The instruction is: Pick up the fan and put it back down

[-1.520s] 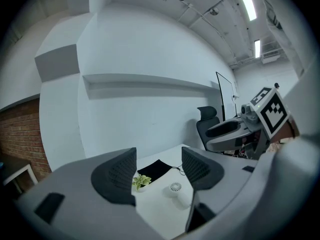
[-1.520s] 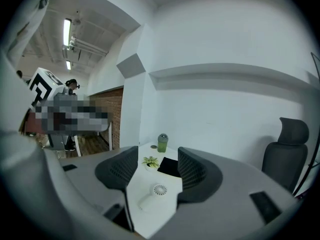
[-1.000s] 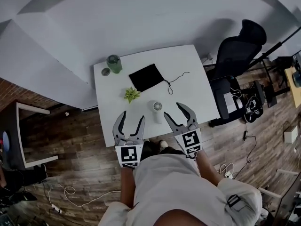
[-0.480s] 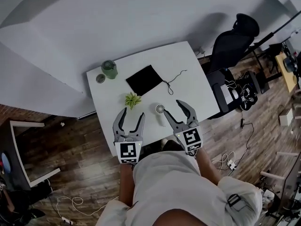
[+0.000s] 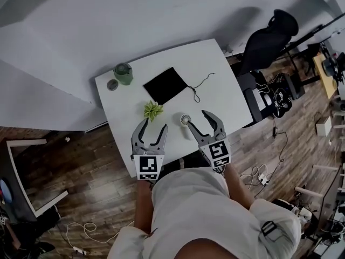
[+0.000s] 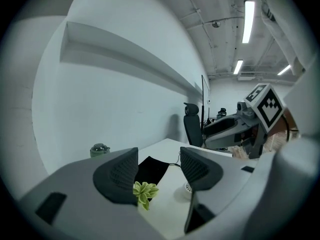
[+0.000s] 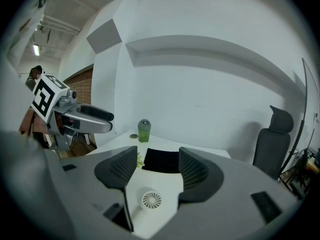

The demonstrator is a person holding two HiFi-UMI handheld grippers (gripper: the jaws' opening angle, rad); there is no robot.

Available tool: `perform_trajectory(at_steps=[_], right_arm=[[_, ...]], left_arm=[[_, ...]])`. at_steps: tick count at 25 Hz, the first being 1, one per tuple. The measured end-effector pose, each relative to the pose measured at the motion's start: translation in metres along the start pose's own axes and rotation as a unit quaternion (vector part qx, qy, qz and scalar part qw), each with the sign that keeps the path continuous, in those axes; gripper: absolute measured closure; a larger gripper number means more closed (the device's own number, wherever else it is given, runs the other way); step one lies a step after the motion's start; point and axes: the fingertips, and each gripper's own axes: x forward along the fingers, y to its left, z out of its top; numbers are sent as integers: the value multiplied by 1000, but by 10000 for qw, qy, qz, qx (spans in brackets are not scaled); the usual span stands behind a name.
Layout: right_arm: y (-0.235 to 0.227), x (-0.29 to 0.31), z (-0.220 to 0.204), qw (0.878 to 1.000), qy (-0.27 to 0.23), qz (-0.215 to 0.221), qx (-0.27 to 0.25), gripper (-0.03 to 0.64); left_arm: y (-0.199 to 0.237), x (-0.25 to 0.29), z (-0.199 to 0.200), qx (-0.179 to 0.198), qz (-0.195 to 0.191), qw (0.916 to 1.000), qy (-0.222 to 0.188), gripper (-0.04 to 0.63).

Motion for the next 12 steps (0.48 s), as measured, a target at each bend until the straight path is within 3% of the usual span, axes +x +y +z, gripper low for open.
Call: perform_trajectory(at_steps=[12], right_arm=[[7,30,-57,9951,758,623,-73,345]], left_arm=[[-15,27,-42,-147,-44,9984,536,359]])
